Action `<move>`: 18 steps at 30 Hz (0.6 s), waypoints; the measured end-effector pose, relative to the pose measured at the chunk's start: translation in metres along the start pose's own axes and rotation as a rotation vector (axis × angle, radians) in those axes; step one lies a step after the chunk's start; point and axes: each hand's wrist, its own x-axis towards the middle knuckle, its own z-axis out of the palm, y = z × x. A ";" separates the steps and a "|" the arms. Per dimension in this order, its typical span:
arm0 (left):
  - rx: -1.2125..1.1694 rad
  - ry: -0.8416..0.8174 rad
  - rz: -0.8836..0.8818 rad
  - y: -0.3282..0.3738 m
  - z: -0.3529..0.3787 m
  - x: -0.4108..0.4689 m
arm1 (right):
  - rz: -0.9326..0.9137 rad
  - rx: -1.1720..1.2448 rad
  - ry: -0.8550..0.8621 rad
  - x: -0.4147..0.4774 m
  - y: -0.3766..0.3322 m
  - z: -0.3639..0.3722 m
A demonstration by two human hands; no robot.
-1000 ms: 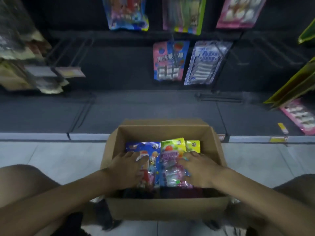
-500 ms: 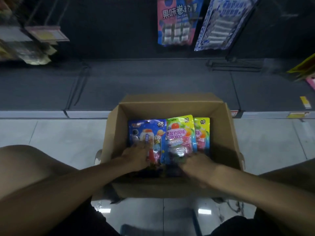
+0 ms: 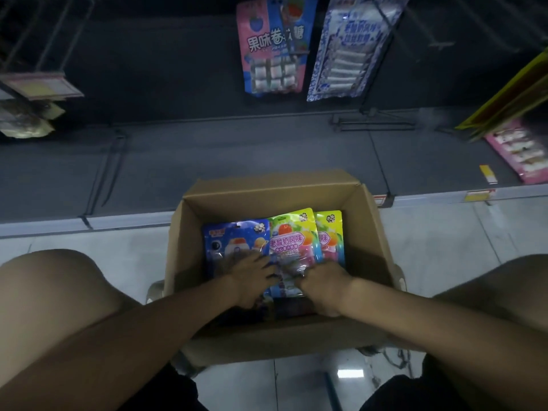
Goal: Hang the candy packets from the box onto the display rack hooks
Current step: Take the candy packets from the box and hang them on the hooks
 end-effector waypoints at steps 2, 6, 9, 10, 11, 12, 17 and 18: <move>0.098 -0.051 0.011 0.002 -0.003 0.004 | 0.012 0.010 0.021 0.000 0.002 0.005; 0.276 0.001 0.024 0.004 -0.004 0.005 | 0.027 0.027 0.034 -0.002 0.006 0.014; 0.350 0.025 0.025 0.003 -0.008 0.001 | 0.034 0.069 0.037 -0.005 0.011 0.022; 0.347 0.039 0.027 0.003 -0.007 -0.001 | 0.037 0.087 0.042 -0.007 0.012 0.024; 0.333 0.052 0.028 0.002 -0.007 -0.003 | 0.040 0.101 0.048 -0.008 0.013 0.027; 0.313 0.065 0.029 0.000 -0.006 -0.005 | 0.042 0.110 0.054 -0.009 0.014 0.029; 0.226 0.118 0.012 -0.012 -0.007 -0.014 | 0.051 0.216 0.034 -0.013 0.017 0.028; 0.211 0.104 0.000 -0.014 -0.011 -0.015 | 0.054 0.290 0.044 -0.014 0.018 0.026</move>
